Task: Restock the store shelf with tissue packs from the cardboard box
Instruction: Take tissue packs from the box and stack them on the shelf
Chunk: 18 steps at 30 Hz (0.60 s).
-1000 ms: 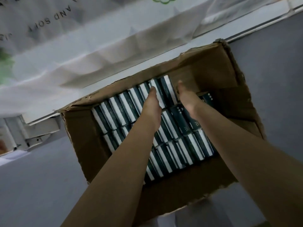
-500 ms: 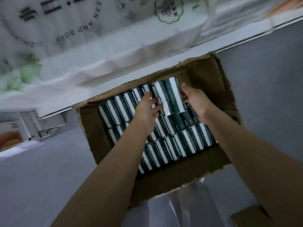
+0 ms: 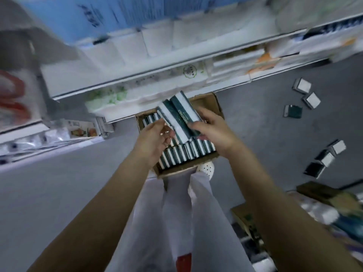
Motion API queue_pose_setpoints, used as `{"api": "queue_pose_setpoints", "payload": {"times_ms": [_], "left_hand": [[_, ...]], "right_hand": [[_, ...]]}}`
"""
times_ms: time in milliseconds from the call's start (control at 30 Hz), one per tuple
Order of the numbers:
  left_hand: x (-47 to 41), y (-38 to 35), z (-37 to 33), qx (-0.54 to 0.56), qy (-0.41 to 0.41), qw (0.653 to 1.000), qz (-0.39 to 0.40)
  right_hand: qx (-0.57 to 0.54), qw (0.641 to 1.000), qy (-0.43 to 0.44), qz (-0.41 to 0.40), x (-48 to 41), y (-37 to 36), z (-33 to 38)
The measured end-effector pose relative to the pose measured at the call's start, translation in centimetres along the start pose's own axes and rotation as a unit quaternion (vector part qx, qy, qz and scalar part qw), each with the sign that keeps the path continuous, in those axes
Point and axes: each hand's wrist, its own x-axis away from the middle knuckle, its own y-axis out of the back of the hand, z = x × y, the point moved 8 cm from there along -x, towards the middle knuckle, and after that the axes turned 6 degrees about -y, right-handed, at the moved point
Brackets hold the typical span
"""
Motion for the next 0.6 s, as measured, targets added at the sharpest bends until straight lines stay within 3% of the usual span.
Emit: {"api": "queue_pose_setpoints", "payload": {"times_ms": [133, 333, 600], "left_hand": [[7.5, -0.3, -6.2, -0.041, -0.041, 0.997, 0.042], [17.1, -1.8, -15.3, -0.12, -0.115, 0.977, 0.137], [23.2, -1.6, -20.4, -0.135, -0.155, 0.963, 0.175]], "right_hand": [[-0.016, 0.999, 0.052, 0.004, 8.0, -2.0, 6.6], [-0.125, 0.987, 0.099, -0.014, 15.6, -4.3, 12.5], [-0.134, 0.979, 0.154, -0.011, 21.0, -4.7, 17.4]]}}
